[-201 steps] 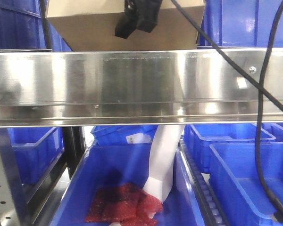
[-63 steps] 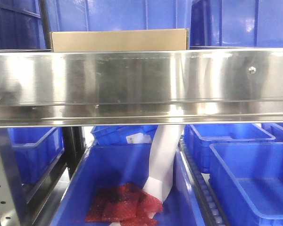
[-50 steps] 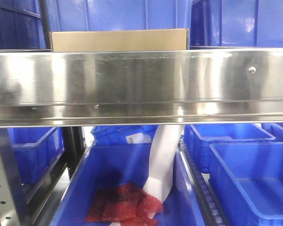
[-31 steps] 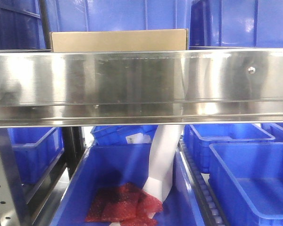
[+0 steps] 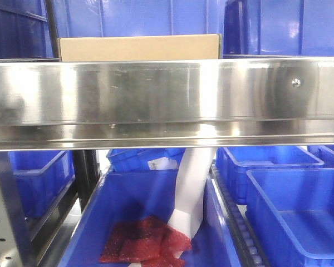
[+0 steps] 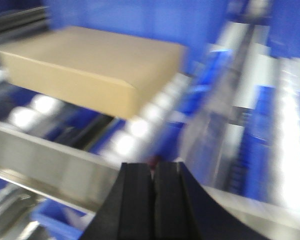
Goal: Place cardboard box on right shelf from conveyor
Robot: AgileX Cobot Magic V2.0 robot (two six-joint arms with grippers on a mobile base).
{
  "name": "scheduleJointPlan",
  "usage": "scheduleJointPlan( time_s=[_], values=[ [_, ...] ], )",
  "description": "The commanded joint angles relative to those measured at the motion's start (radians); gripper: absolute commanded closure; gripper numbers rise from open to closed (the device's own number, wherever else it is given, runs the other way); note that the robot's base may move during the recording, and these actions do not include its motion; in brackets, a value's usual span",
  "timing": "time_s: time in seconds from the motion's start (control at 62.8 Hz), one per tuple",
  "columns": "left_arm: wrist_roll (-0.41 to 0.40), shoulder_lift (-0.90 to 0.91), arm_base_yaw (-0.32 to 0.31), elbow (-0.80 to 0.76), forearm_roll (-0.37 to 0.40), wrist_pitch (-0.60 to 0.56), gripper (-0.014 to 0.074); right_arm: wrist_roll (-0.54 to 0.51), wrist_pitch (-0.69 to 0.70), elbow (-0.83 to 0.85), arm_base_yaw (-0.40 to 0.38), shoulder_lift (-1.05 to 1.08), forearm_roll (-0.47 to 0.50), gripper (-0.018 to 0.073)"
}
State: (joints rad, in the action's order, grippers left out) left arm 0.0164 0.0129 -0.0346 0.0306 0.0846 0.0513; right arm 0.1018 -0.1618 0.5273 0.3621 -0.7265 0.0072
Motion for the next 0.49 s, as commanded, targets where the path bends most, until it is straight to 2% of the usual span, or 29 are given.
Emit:
scheduleJointPlan(
  time_s=[0.0,0.271,0.478],
  values=[
    [-0.005,0.011,0.000,-0.004,0.007,-0.091,0.0715,-0.017,0.103,-0.076,-0.089,0.136,0.012,0.0525],
    [-0.005,0.011,0.000,-0.004,0.007,-0.091,0.0715,-0.017,0.100,-0.316,-0.333,0.503,0.021,0.0525],
    [-0.005,0.011,0.000,-0.004,0.007,-0.091,0.0715,-0.017,0.098,-0.417,-0.443,0.668,0.021,0.0525]
  ],
)
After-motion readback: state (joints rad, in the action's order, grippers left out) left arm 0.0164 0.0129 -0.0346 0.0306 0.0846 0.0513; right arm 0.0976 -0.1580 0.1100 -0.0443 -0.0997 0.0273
